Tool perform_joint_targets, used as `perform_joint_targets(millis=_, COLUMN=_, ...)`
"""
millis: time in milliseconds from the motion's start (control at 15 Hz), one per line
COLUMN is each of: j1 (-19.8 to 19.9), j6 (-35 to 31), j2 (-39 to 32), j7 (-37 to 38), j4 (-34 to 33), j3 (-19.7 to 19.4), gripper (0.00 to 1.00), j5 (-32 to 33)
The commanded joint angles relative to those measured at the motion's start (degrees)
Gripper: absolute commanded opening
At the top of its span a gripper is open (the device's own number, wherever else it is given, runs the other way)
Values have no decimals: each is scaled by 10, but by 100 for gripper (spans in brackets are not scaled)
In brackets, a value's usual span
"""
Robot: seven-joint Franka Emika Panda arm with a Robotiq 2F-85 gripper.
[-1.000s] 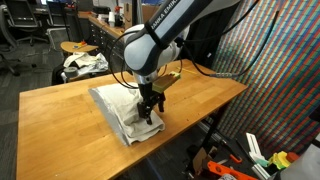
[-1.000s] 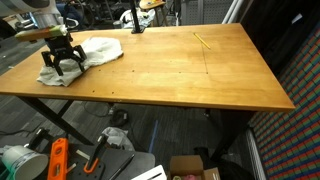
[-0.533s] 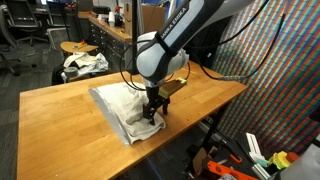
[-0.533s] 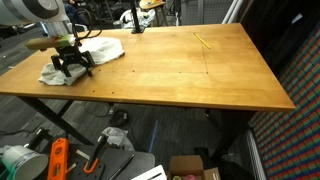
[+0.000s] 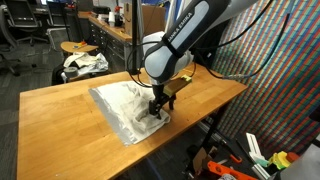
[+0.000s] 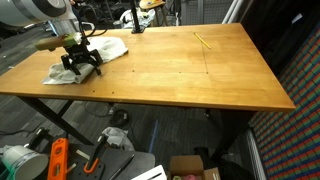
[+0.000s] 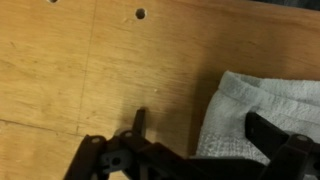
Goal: Fold the cloth in half
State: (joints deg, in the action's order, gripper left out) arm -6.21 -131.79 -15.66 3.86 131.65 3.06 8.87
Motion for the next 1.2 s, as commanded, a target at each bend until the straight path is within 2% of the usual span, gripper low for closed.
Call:
perform_joint_targets(millis=0, j1=-4, j6=12, j2=2, j7=17, j4=5, j3=-12, gripper=100, j5=39)
perform_joint_targets(millis=333, j1=-3, j6=14, j2=13, j7=7, j4=13, j3=-7, gripper=100, j5=53)
perform_joint_targets(millis=600, j1=4, j6=3, j2=35, j7=-13, j4=17, j3=5, gripper=100, j5=17)
perform_joint_targets(millis=933, j1=-3, j6=31, j2=67, j7=-7, j4=8, j3=13, gripper=100, j5=6)
perform_joint_targets(millis=1133, j1=-3, j6=57, j2=88, j7=-42, j4=9, j3=31, gripper=100, j5=-29)
